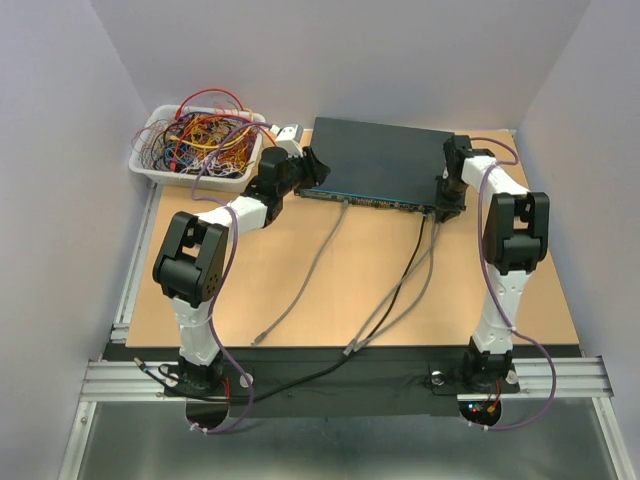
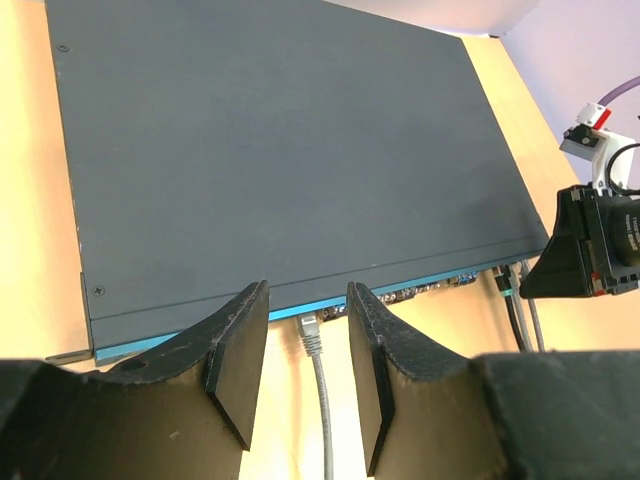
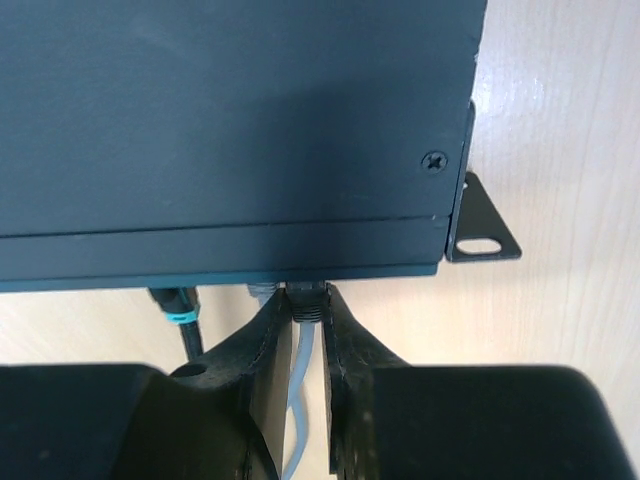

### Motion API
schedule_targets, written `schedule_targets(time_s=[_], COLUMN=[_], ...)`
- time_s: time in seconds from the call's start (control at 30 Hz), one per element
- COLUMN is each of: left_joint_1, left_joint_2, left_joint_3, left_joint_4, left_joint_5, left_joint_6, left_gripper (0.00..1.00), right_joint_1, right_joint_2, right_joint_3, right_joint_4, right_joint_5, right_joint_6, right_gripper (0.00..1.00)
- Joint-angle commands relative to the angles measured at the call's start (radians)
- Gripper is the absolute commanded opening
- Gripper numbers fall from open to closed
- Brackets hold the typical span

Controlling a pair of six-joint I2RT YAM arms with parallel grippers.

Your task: Insert the plug into the switch port

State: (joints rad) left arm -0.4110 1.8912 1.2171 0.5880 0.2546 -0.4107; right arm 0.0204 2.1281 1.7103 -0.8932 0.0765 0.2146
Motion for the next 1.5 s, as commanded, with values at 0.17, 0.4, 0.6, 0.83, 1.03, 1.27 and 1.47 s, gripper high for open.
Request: schedule_targets(time_s=[0.17, 0.4, 0.6, 0.83, 1.03, 1.27, 1.47], left_joint_1=[0.012, 0.017, 0.017, 0.017, 0.017, 0.017, 0.017], left_joint_2=[-0.04, -0.026, -0.023, -0.027, -0.027, -0.035, -0.041], left_joint_3=[-0.004, 0.002, 0.004, 0.002, 0.004, -0.002, -0.01], left_joint_4=[0.015, 0.018, 0.016, 0.016, 0.016, 0.016, 0.016], left_joint_5=[-0.003, 0.0, 0.002, 0.006, 0.005, 0.005, 0.003], left_joint_6=[0.032, 0.027, 0.026, 0.018, 0.012, 0.012, 0.009], left_gripper=[0.47, 0.47, 0.47, 0.47, 0.47, 0.47, 0.47], right_joint_1=[-0.06, -0.059, -0.054, -0.054, -0.022, 0.026, 0.027], right_joint_2=[0.03, 0.033, -0.008, -0.014, -0.033, -0.082, -0.088], right_joint_3=[0.113, 0.146, 0.124, 0.118, 0.117, 0.055, 0.031], right_joint_4=[0.254, 0.254, 0.254, 0.255, 0.254, 0.252, 0.249], right_joint_5=[0.092, -0.013, -0.072, -0.116, -0.152, -0.12, -0.136], right_joint_6=[0.006, 0.011, 0.012, 0.011, 0.022, 0.04, 0.045], right_gripper=[0.0, 0.01, 0.0, 0.0, 0.0, 0.0, 0.0])
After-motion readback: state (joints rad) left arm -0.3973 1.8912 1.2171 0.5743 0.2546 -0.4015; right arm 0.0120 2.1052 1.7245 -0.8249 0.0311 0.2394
